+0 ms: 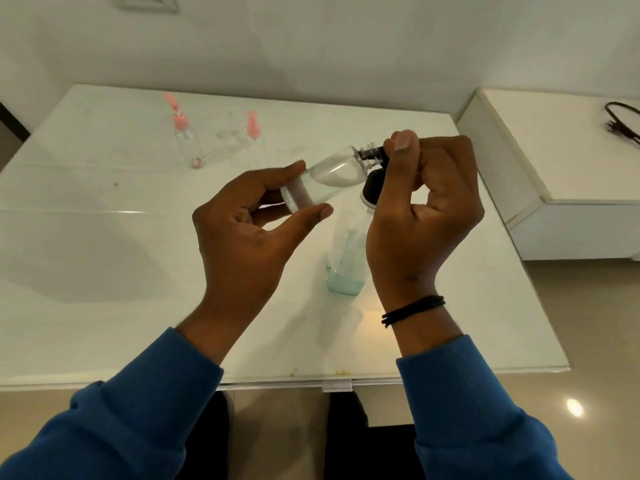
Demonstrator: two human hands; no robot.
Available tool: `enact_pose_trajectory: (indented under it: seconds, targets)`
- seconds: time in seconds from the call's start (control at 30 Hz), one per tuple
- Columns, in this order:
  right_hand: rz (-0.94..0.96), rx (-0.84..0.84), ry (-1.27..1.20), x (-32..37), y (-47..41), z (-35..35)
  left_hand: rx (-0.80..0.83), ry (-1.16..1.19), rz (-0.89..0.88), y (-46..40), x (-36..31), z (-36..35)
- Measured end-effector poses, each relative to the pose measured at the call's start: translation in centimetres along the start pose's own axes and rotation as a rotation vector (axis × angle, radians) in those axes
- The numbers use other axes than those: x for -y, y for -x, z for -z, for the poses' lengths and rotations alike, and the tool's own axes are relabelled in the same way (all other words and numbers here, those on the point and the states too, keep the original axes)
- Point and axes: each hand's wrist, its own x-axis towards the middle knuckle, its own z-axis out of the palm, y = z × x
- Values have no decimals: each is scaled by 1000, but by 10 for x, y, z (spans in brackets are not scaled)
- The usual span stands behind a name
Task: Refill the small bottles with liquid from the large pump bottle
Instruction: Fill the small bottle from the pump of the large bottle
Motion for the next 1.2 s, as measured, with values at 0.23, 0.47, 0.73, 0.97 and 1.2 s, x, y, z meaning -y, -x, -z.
enact_pose_trajectory:
  seconds: [0.23,0.47,0.73,0.97,1.2]
  targets:
    - [14,-2,29,5,-6,0,2,2,-2,0,-1,-1]
    - [-15,-3,-8,5,-4,0,-2,-10,-5,0,0,-1]
    - [-48,2,-16,5,3,0,4,-12,-7,0,0,-1]
    - [-43,-1,-10,5,1,-1,1,-3,-10,-1,0,0]
    - [-43,-2,11,7,-7,0,0,-3,-2,-1,-1,0]
